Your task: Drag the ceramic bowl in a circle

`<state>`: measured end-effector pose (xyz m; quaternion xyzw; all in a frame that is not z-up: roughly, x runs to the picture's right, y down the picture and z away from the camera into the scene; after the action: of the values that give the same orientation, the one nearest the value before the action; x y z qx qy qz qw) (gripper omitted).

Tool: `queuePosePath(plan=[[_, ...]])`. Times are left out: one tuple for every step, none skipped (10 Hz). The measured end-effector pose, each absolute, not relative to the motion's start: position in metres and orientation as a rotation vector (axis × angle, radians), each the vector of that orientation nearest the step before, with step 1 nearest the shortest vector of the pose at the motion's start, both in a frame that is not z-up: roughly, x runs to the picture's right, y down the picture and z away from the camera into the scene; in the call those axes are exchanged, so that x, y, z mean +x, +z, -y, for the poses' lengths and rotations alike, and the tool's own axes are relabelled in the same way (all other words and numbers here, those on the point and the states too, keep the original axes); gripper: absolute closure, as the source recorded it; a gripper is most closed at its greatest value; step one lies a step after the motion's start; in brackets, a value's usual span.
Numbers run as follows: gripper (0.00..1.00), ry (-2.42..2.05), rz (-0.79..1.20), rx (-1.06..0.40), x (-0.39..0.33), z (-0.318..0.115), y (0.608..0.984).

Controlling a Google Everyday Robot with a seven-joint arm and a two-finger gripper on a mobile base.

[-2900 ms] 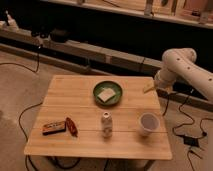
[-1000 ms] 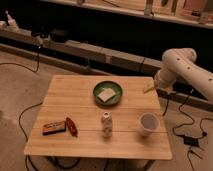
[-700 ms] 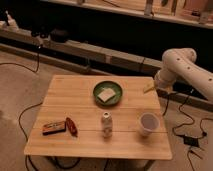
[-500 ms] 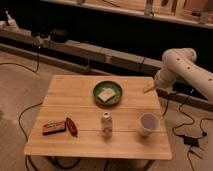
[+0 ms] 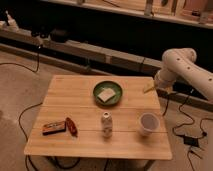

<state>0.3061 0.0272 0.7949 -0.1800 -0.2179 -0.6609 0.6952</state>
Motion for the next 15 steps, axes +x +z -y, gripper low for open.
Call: queuePosePath(plan=[[0.20,-1.475,0.486,-0.402,0.306,-0.027,0.795],[0.20,-1.475,0.486,-0.402,0.306,-0.027,0.795],[0.20,-1.476,0.487,-0.400,0.306,-0.027,0.795],[0.20,-1.480,0.492,-0.389,0.305,-0.024,0.800],[0.20,-1.503,0.508,-0.359,0.296,-0.017,0.812],[0.20,-1.527,0.523,-0.326,0.286,-0.011,0.822],[0.20,-1.560,0.551,-0.279,0.269,-0.005,0.832],[0.20,-1.588,0.575,-0.241,0.259,-0.001,0.840],[0.20,-1.608,0.592,-0.214,0.252,0.001,0.847],[0.20,-1.637,0.611,-0.187,0.242,0.005,0.858],[0.20,-1.659,0.621,-0.175,0.234,0.007,0.867],[0.20,-1.676,0.628,-0.175,0.227,0.009,0.877],[0.20,-1.688,0.626,-0.195,0.225,0.007,0.889],[0.20,-1.689,0.626,-0.198,0.224,0.008,0.890],[0.20,-1.687,0.624,-0.202,0.228,0.006,0.890]])
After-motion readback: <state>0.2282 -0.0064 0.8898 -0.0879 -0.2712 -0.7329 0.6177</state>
